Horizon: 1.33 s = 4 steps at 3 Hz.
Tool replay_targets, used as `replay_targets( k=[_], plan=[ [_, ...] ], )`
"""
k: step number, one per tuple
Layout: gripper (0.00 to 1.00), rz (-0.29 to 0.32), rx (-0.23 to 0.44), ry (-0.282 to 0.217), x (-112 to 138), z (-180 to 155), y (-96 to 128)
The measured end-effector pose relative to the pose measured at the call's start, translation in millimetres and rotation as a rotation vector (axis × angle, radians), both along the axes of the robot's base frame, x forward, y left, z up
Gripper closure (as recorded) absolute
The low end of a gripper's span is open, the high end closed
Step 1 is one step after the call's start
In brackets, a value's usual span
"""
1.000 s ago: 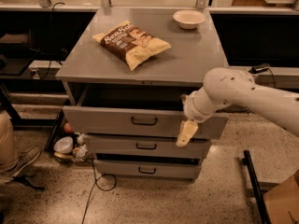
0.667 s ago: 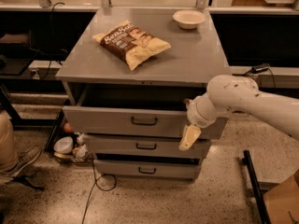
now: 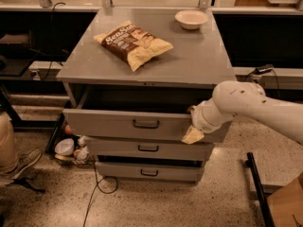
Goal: Open top drawer
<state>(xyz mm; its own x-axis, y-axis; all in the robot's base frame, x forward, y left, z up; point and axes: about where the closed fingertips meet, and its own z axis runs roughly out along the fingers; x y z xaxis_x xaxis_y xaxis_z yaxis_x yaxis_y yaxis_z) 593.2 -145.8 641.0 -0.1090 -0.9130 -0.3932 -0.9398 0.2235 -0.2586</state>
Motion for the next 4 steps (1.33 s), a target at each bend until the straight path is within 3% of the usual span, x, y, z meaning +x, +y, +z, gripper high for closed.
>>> replay_targets(
  k=[2,3,4],
  plan=[
    [0.89,0.000,0.000,0.000,-0.1,11.5,0.0],
    [1.00,-0.003,-0.013,-0.006,-26.4,31.8,1.0],
    [1.00,-0.003,-0.013,-0.006,-26.4,29.9,1.0]
  ],
)
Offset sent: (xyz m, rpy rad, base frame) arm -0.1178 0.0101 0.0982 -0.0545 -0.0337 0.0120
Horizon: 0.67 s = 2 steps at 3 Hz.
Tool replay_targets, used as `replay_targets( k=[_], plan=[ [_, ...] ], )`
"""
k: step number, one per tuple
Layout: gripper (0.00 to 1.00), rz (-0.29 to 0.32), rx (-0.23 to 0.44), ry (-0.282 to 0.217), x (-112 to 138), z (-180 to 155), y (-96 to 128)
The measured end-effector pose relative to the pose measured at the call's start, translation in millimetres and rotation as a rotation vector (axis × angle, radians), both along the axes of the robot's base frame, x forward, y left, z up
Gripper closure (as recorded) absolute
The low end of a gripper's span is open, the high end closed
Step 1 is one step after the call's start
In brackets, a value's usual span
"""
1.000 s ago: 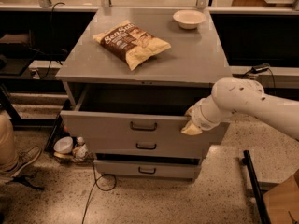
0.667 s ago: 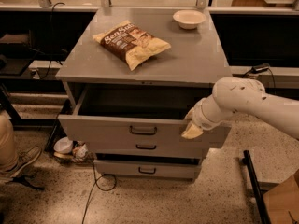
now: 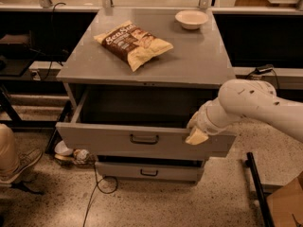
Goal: Open top drawer
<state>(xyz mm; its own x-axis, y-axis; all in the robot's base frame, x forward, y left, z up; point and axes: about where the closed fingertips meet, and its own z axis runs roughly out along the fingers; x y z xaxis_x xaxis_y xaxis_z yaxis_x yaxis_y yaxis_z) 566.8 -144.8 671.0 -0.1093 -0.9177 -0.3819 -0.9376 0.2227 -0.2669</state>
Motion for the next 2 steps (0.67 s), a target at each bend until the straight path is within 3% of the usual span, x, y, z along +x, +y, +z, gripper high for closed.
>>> replay_targets(
  k=[2],
  plan=[
    [1.00,-0.075,0.062,0.022,-73.4,25.2,5.0]
  ],
)
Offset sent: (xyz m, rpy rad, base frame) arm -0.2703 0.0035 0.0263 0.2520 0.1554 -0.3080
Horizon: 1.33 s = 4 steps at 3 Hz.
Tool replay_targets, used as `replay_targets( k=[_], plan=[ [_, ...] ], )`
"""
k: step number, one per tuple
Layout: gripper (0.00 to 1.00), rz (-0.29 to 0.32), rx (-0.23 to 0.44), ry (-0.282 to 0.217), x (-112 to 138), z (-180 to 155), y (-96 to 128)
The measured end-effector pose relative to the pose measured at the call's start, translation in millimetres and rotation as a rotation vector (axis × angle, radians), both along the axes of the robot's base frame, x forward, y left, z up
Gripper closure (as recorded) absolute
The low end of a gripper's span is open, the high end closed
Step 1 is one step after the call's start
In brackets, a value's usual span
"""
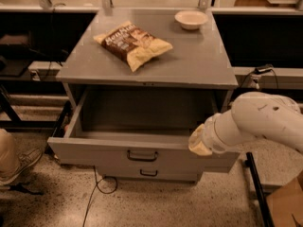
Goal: Open top drawer
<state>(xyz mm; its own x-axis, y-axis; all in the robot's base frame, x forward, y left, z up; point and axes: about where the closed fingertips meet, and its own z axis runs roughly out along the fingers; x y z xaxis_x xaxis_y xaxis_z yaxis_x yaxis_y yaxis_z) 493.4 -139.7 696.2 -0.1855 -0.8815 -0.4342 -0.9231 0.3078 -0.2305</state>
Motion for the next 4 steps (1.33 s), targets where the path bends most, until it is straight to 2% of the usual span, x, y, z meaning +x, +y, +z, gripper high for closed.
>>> replay_targets(
  k=[1,2,4],
  plan=[
    [1.00,0.000,0.000,0.000,-1.7,5.5,0.0],
    [0.81,0.002,-0.001,-0.001,-2.0,6.2,0.8],
    [0.34,0.006,-0.004,-0.003,-2.7,7.6,2.4]
  ],
)
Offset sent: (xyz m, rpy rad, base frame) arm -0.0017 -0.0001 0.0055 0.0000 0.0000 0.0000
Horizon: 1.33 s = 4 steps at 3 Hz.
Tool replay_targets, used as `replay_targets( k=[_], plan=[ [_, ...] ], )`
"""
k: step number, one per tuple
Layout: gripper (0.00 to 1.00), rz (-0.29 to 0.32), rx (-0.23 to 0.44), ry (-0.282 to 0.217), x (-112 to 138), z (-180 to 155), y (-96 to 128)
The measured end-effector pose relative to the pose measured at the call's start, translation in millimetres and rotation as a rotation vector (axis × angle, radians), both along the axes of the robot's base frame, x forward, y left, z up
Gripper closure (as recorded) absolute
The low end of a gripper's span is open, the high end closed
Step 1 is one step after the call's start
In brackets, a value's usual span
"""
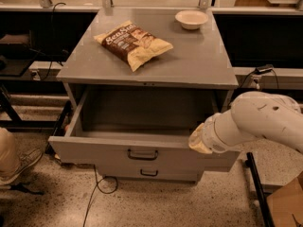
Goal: Open top drawer
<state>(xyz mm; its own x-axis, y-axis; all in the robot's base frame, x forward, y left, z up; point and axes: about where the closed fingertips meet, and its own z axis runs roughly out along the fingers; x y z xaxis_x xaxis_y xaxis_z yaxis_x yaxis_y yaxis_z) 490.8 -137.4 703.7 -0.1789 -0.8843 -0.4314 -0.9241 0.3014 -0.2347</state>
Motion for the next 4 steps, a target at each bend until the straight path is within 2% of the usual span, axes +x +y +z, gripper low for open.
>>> replay_targets(
  k=[1,2,3,4],
  plan=[
    [0.11,0.002,-0.001,-0.001,-0.3,0.7,0.8],
    [0.00,0.002,-0.001,-0.001,-0.3,1.4,0.8],
    [0.00,0.002,-0.001,-0.001,-0.3,1.4,0.7],
    [0.00,0.013,-0.008,-0.019,1.8,9.7,-10.5]
  ],
)
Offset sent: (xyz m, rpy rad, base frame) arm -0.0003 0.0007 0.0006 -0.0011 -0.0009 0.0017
